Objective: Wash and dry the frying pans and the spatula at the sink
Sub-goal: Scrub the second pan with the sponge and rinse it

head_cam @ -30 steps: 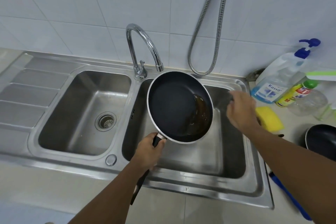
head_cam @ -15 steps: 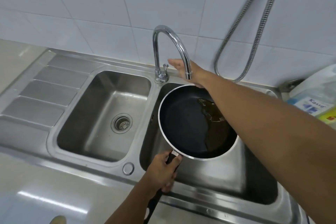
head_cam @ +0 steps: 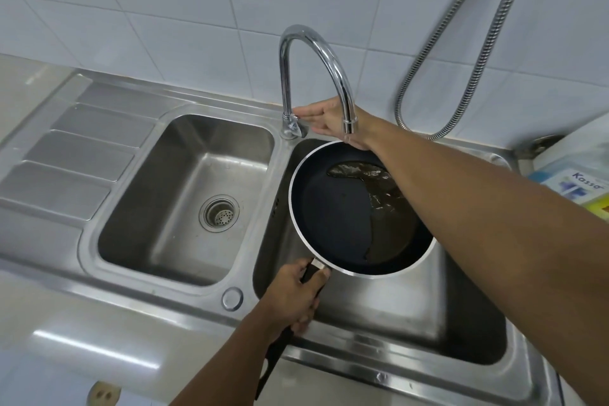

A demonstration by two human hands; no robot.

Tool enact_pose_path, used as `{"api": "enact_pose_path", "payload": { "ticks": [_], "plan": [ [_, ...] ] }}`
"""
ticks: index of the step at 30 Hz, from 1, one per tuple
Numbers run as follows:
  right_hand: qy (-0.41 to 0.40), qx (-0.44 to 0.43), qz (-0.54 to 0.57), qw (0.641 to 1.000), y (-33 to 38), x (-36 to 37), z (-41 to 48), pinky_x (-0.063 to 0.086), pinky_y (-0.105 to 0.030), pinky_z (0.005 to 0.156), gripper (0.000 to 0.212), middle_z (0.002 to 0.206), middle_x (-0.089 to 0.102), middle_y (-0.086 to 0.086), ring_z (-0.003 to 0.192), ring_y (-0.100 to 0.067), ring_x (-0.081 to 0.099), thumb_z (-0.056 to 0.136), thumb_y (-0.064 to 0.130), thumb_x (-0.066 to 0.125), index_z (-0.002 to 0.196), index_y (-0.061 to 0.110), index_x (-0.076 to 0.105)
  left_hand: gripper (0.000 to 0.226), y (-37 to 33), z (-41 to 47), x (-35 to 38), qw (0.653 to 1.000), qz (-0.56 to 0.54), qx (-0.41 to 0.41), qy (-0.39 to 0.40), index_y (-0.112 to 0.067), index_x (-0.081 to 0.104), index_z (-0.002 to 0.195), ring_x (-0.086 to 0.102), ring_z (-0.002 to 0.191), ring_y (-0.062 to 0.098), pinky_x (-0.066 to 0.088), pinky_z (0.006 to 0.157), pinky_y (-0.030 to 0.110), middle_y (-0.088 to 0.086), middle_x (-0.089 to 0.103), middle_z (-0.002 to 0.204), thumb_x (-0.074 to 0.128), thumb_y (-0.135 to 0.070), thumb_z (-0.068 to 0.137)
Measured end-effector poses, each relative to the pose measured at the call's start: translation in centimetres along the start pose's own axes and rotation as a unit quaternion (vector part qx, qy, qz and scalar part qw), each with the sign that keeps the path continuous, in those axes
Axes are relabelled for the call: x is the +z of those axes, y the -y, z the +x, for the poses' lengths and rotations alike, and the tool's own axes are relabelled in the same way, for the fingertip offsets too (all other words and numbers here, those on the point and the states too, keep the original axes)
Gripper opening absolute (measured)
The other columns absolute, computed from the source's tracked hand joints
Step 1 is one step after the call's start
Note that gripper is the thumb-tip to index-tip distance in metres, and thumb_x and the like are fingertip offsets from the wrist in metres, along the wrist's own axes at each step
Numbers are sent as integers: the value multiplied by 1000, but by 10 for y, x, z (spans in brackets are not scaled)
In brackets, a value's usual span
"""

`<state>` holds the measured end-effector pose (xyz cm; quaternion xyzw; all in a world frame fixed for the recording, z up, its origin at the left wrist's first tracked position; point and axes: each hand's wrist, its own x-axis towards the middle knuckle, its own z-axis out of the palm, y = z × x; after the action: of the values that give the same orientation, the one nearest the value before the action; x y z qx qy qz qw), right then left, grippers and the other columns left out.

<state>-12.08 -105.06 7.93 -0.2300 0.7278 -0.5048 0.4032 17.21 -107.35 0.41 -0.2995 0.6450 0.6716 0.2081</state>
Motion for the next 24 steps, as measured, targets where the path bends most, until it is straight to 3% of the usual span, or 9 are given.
{"api": "enact_pose_path", "payload": {
  "ticks": [6,10,13,16,19,22,24],
  "plan": [
    [5,1,-14,1000,7,4,-6,37,-37,115,34,149,52,-6,138,-19,48,104,5,45,133,6,62,25,-5,1,2,1000,-4,9,8,-9,59,115,37,38,12,30,37,21,5,53,60,57,-32,106],
    [13,5,8,1000,1,0,-6,37,-31,113,41,149,52,-8,138,-17,49,104,-3,36,140,4,55,25,-6,4,2,1000,-2,17,9,-9,59,113,38,37,12,31,37,22,6,54,62,57,-33,105],
    [-60,20,83,995,-14,-8,-12,36,-37,117,38,145,55,-13,133,-21,53,104,2,37,138,4,56,24,-7,5,2,1000,-3,24,7,-12,60,114,38,38,13,31,37,23,6,55,61,57,-34,105],
    [-157,43,100,982,-33,-17,-31,48,-38,108,29,126,67,-12,120,-24,63,99,0,50,123,7,65,24,-7,5,2,999,-7,32,5,-13,60,114,38,38,13,31,37,23,6,56,61,58,-34,105],
    [-241,58,86,965,-59,-23,-58,56,-37,99,29,108,74,-4,104,-17,71,94,-3,55,114,13,69,22,-6,6,2,999,-9,43,-2,-16,61,115,38,38,13,32,37,22,6,55,61,59,-36,104],
    [-330,39,-16,943,-85,-19,-95,52,-34,103,35,106,75,4,102,-9,70,92,1,51,109,24,72,17,-6,2,2,997,-9,74,-18,-25,63,117,39,38,13,32,36,22,5,56,60,62,-35,103],
    [-373,25,-120,920,-100,-9,-123,44,-26,109,38,119,71,2,112,-10,64,91,-1,51,116,21,70,16,-7,0,3,995,-17,94,-24,-29,64,117,39,38,13,33,37,22,7,56,59,63,-34,102]
  ]
}}
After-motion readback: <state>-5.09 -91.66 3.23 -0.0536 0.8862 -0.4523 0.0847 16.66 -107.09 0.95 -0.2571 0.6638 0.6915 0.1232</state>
